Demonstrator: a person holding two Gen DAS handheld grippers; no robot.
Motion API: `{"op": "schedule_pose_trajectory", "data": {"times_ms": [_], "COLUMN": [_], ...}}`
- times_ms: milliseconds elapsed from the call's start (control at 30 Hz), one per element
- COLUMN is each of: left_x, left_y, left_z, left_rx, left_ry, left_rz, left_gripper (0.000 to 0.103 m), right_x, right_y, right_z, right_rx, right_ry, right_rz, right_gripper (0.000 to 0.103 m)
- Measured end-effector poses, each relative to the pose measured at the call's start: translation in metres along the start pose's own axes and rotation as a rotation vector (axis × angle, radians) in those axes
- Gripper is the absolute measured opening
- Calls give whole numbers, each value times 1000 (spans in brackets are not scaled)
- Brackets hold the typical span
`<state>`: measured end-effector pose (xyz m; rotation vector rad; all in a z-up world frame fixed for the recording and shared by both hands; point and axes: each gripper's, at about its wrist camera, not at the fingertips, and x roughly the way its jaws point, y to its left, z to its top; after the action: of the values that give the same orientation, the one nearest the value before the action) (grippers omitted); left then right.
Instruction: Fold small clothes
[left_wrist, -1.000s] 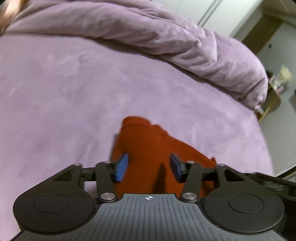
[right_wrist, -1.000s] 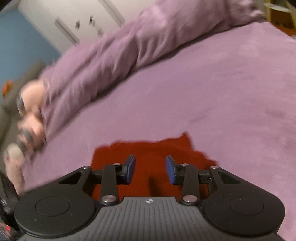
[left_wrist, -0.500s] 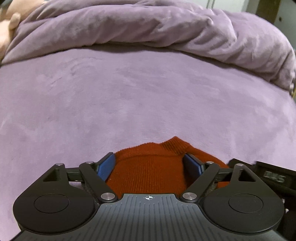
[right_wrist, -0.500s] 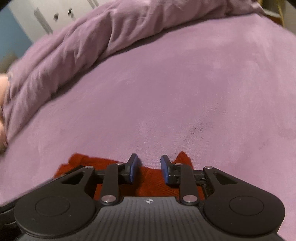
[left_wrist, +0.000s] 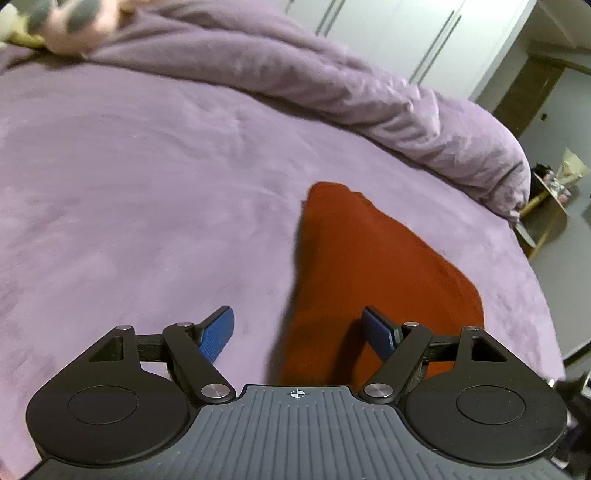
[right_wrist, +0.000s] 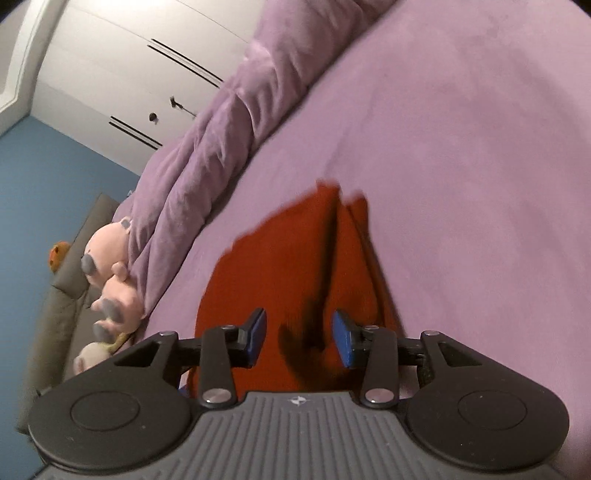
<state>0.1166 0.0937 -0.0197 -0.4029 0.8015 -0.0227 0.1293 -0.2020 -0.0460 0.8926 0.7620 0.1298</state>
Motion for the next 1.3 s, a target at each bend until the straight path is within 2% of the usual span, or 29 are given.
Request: {"op": "schedule_pose_trajectory", "data": {"times_ms": [33,133,233,333,400,500,600,700,767,833,867,900,933,967,1033,1067,1100,1133,1233,1300], "left_x": [-4,-1,-2,10,15,16,16,19,21,20,20,21,21,21,21,21,22,24,26,25], "left_y": [-1,-8,-12,-15,-14,-17,-22,-25,-25,-26,-26,-27,-28,-28,-29,-28,-28,-28,-24,-23], "left_z": [-6,-18,-23,-24,-25,-27,-31,-31,-30,-30,-30,-29,-29,-29,-30,-30,-30,-31,-30,-30], "left_rx": [10,63,71,106,104,103,131,144,140,147,157,167,176,181,178,175,177,184,159,145], "left_ry": [-5,64,72,93,100,104,98,99,103,104,104,103,101,102,97,95,101,108,121,125], "left_rz": [8,27,30,66,77,98,112,119,121,125,127,130,133,135,131,129,146,173,177,185], "left_gripper": [81,78,78,78,78,81,81,81,81,81,81,81,81,81,84,84,83,82,82,82], "right_x": [0,5,2,5,9,2,2,9,17,29,34,38,38,36,33,31,29,25,20,25], "right_y": [2,10,24,29,26,13,-1,-12,-11,-2,2,7,9,4,-22,-33,-42,-46,-39,-30], "right_z": [-2,-3,-2,-10,-16,-23,-30,-32,-32,-30,-29,-27,-25,-24,-26,-29,-30,-29,-23,-25], "right_rx": [-16,-15,-22,-75,-53,9,49,123,134,118,102,92,107,174,441,544,588,559,303,210], "right_ry": [-4,7,-16,15,26,19,38,22,12,9,9,13,8,-4,-29,-47,-62,-78,-50,-23], "right_rz": [17,18,21,-66,-136,-167,-147,-75,-57,-63,-86,-102,-87,-13,266,351,375,324,-9,-70], "right_gripper": [40,44,44,48,48,48,48,48,48,34,18,15,12,9,8,8,8,8,7,8]}}
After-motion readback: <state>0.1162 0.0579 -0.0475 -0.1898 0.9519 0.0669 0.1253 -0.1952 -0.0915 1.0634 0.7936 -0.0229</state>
